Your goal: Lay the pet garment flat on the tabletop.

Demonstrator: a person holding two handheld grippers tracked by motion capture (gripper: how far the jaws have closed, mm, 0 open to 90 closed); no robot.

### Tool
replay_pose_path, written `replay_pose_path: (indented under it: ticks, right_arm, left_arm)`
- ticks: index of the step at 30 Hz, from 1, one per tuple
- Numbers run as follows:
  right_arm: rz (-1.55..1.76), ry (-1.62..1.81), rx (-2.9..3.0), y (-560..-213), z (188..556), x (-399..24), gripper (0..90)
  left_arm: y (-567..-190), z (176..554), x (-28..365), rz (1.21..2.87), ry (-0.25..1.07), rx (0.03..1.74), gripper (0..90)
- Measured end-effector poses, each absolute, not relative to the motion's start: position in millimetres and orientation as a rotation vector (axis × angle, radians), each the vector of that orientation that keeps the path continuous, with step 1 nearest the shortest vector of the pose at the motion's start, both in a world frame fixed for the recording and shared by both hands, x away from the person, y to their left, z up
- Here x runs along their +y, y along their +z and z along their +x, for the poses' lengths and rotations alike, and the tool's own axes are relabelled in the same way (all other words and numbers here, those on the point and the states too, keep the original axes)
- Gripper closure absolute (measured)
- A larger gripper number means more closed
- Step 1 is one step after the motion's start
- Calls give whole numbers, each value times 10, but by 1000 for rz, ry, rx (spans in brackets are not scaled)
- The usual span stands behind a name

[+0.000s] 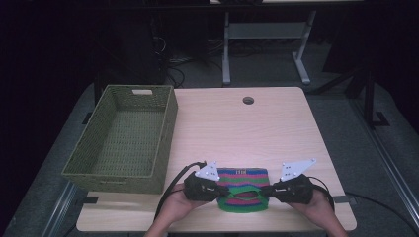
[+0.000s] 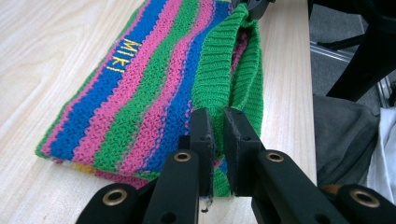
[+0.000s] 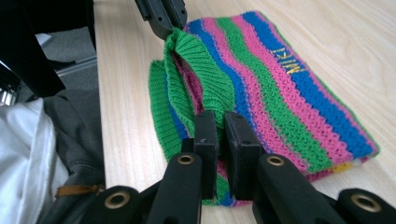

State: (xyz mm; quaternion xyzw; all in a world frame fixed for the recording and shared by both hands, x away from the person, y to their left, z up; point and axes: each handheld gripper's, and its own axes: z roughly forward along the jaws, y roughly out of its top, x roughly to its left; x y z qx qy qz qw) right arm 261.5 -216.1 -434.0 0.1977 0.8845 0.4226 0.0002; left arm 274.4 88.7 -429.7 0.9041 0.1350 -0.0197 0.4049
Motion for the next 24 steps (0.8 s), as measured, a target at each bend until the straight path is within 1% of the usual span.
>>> replay_pose_path:
  ticks: [9,16,24]
  right_arm:
    - [605,1363,2770,-4233,2579,-2174,835]
    - [600,1372,2735,-4092,2580,-2149,835]
    - [614,1349,2733,-3933,2716,-2105,837]
  left_arm:
    - [-4171,2704,933,2256,-49,346,825]
    - [-4063,2726,963,2212,8,384,822]
    - [-3980,2820,973,2156,76,433,825]
